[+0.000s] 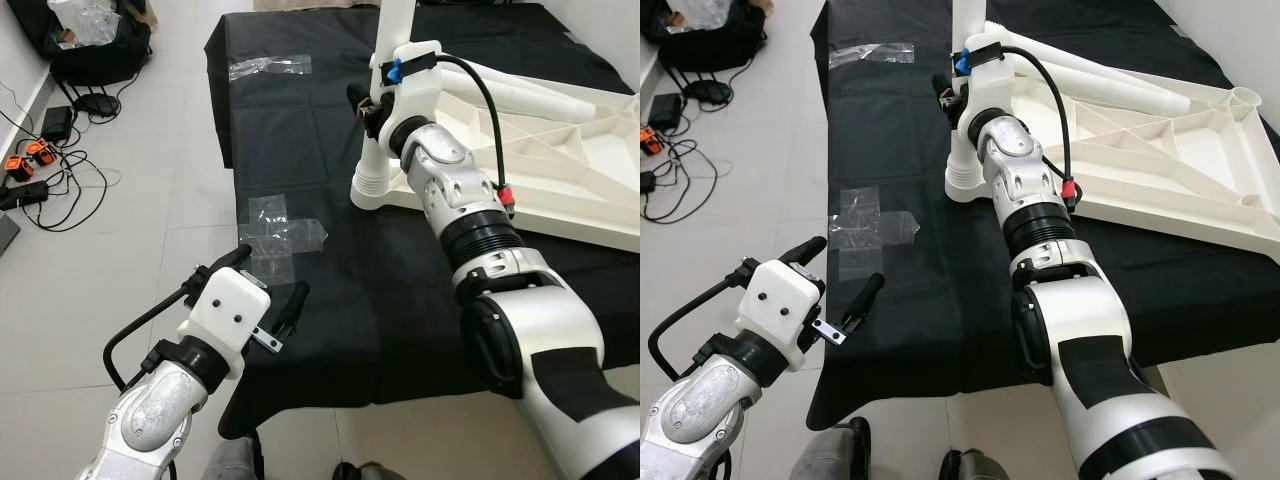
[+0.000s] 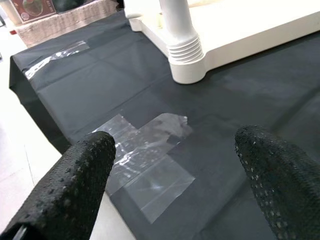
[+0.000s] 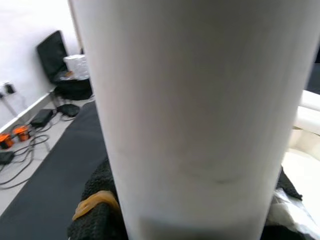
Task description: Building children table
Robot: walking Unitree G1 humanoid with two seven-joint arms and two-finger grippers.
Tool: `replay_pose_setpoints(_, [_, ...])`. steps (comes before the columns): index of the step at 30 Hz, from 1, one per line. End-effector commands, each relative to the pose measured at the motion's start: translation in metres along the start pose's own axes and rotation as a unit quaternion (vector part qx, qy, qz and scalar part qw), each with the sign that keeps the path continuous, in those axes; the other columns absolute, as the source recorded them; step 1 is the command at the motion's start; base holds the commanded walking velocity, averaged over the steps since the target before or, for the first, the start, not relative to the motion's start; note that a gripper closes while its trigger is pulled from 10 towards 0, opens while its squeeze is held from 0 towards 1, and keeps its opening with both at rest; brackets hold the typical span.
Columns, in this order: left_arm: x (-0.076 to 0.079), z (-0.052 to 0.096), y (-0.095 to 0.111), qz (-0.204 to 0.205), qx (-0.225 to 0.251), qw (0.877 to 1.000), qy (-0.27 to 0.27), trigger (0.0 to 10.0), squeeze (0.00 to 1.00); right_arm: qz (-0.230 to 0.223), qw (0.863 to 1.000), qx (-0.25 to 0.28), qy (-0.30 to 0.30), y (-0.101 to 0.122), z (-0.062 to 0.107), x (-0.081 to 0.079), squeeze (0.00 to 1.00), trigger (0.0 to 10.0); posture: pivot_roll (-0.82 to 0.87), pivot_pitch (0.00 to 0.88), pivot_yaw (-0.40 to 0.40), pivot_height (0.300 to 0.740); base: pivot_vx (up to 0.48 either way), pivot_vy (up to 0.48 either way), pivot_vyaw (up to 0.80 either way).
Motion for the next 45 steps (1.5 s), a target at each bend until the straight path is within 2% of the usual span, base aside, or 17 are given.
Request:
replay_pose_setpoints(1, [0.002,0.003,-0.001,0.000,-0.004,1.000,-0.005,10.0,0.00,-0.059,0.993,-0.075,-0.070,-0.052,0.012,0.025,0.00,10.0,0.14,0.257,-0.079,0.740,0.000,0.000,0.00])
replay_pose_setpoints(10, [0.002,0.004,-0.002,0.000,-0.005,1.000,-0.007,10.0,0.00,-0.089,0.990,-0.048,-0.096,-0.042,0.011,0.029,0.00,10.0,0.14,0.250,-0.079,0.740,0.000,0.000,0.00])
replay_pose_setpoints(14, [0.002,0.004,-0.002,-0.001,-0.006,1.000,-0.007,10.0,0.00,-0.120,0.992,0.002,-0.037,-0.020,0.005,0.015,0.00,10.0,0.14,0.250,-0.078,0.740,0.000,0.000,0.00])
replay_pose_setpoints(15, [0.002,0.004,-0.002,-0.001,-0.006,1.000,-0.007,10.0,0.00,-0.117,0.992,0.007,0.041,-0.013,0.004,-0.005,0.00,10.0,0.14,0.250,-0.081,0.740,0.000,0.000,0.00])
replay_pose_setpoints(16, [0.002,0.004,-0.002,-0.001,-0.006,1.000,-0.007,10.0,0.00,-0.117,0.992,0.007,0.041,-0.013,0.004,-0.005,0.00,10.0,0.14,0.250,-0.081,0.740,0.000,0.000,0.00])
replay_pose_setpoints(18, [0.002,0.004,-0.002,-0.002,-0.005,1.000,-0.006,10.0,0.00,-0.070,0.979,-0.033,0.190,-0.022,0.010,-0.042,0.00,10.0,0.14,0.250,-0.083,0.740,0.000,0.000,0.00])
replay_pose_setpoints(19, [0.002,0.004,-0.002,-0.002,-0.005,1.000,-0.006,10.0,0.00,-0.070,0.979,-0.033,0.190,-0.022,0.010,-0.042,0.00,10.0,0.14,0.250,-0.083,0.740,0.000,0.000,0.00])
replay_pose_setpoints(21, [0.002,0.003,-0.002,-0.002,-0.005,1.000,-0.006,10.0,0.00,-0.072,0.963,-0.065,0.252,-0.031,0.016,-0.056,0.00,10.0,0.14,0.251,-0.084,0.740,0.000,0.000,0.00])
replay_pose_setpoints(22, [0.002,0.003,-0.002,-0.003,-0.006,1.000,-0.005,10.0,0.00,-0.058,0.931,-0.087,0.349,-0.041,0.032,-0.073,0.00,10.0,0.14,0.251,-0.084,0.740,0.000,0.000,0.00])
replay_pose_setpoints(26, [0.002,0.004,-0.002,-0.003,-0.006,1.000,-0.004,10.0,0.00,-0.049,0.911,-0.086,0.401,-0.042,0.042,-0.081,0.00,10.0,0.14,0.251,-0.084,0.740,0.000,0.000,0.00])
replay_pose_setpoints(37, [0.002,0.003,-0.002,-0.004,-0.006,1.000,-0.004,10.0,0.00,-0.064,0.899,-0.054,0.430,-0.026,0.043,-0.082,0.00,10.0,0.14,0.253,-0.087,0.740,0.000,0.000,0.00])
replay_pose_setpoints(38, [0.002,0.003,-0.002,-0.004,-0.006,1.000,-0.004,10.0,0.00,-0.066,0.874,-0.049,0.479,-0.020,0.054,-0.084,0.00,10.0,0.14,0.254,-0.090,0.740,0.000,0.000,0.00])
replay_pose_setpoints(39, [0.002,0.003,-0.002,-0.004,-0.006,1.000,-0.004,10.0,0.00,-0.066,0.874,-0.049,0.479,-0.020,0.054,-0.084,0.00,10.0,0.14,0.254,-0.090,0.740,0.000,0.000,0.00])
replay_pose_setpoints(41, [0.002,0.003,-0.002,-0.004,-0.005,1.000,-0.003,10.0,0.00,-0.063,0.837,-0.039,0.541,-0.015,0.072,-0.087,0.00,10.0,0.14,0.255,-0.091,0.740,0.000,0.000,0.00])
replay_pose_setpoints(42, [0.002,0.003,-0.002,-0.004,-0.005,1.000,-0.003,10.0,0.00,-0.063,0.837,-0.039,0.541,-0.015,0.072,-0.087,0.00,10.0,0.14,0.255,-0.091,0.740,0.000,0.000,0.00])
replay_pose_setpoints(43, [0.002,0.003,-0.002,-0.004,-0.005,1.000,-0.003,10.0,0.00,-0.063,0.822,-0.034,0.564,-0.013,0.080,-0.088,0.00,10.0,0.14,0.255,-0.091,0.740,0.000,0.000,0.00])
replay_pose_setpoints(45, [0.002,0.003,-0.002,-0.004,-0.005,1.000,-0.002,10.0,0.00,-0.062,0.815,-0.030,0.575,-0.012,0.084,-0.088,0.00,10.0,0.13,0.256,-0.091,0.740,0.000,0.000,0.00])
Point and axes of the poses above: a point about 5 cm out from each wrist's last joint towards the gripper, its own z axis pointing back from the gripper into the wrist, its own y axis along the axis of the wrist's last joint, x = y × z, the point moved 4 cm from there along -z, pointing out of the wrist towards the gripper
